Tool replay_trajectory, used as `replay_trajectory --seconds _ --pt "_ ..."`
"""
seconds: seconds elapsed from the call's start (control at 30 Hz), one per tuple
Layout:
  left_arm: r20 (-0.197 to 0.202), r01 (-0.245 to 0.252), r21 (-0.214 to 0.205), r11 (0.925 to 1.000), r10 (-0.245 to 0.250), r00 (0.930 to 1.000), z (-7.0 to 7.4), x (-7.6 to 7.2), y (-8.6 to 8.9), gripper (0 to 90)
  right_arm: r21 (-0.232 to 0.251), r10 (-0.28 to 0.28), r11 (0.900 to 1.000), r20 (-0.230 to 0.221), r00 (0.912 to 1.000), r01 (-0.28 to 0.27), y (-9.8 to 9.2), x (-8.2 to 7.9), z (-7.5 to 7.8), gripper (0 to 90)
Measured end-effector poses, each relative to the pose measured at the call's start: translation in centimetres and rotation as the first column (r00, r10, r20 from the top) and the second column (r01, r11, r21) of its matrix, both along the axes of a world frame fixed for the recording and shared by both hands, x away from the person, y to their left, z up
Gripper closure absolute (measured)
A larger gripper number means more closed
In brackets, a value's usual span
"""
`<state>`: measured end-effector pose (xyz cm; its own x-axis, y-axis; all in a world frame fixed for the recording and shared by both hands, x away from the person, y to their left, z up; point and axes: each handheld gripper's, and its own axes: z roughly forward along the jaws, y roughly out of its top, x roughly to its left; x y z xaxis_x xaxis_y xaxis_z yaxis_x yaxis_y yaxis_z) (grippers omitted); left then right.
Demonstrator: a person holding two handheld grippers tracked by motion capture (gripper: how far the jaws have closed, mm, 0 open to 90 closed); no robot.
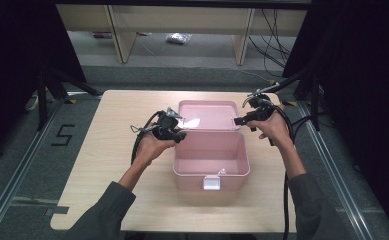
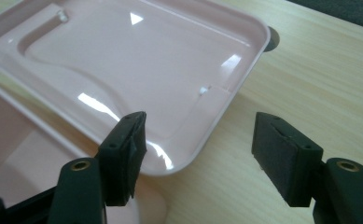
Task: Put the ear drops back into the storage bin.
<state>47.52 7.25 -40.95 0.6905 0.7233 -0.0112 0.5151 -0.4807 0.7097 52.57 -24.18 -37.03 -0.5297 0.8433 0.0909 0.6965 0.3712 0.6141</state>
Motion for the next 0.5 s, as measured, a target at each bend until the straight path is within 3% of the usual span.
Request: replay_trajectory --seconds 0.2,0.33,0.37,0.5 --pt "0.019 0.005 0.016 0.9999 -0.006 0.9998 0.0 -0.2 0.0 76.6 0.002 -0.027 0.9996 0.007 0.9996 0.027 0.1 1.3 -0.2 37.4" --pt "0.009 0.011 0.010 0.9999 -0.011 0.9999 0.0 -0.1 0.1 76.9 0.007 -0.051 0.9987 0.001 0.9987 0.051 0.4 2.0 -0.5 38.6" --pt "0.009 0.011 0.010 0.9999 -0.011 0.9999 0.0 -0.1 0.1 76.9 0.021 -0.060 0.9980 0.023 0.9979 0.060 0.5 2.2 -0.8 38.9" --pt "0.016 0.018 0.017 0.9997 -0.018 0.9997 0.0 -0.1 0.1 77.0 -0.002 -0.054 0.9986 0.021 0.9984 0.054 0.4 3.0 -0.9 39.9"
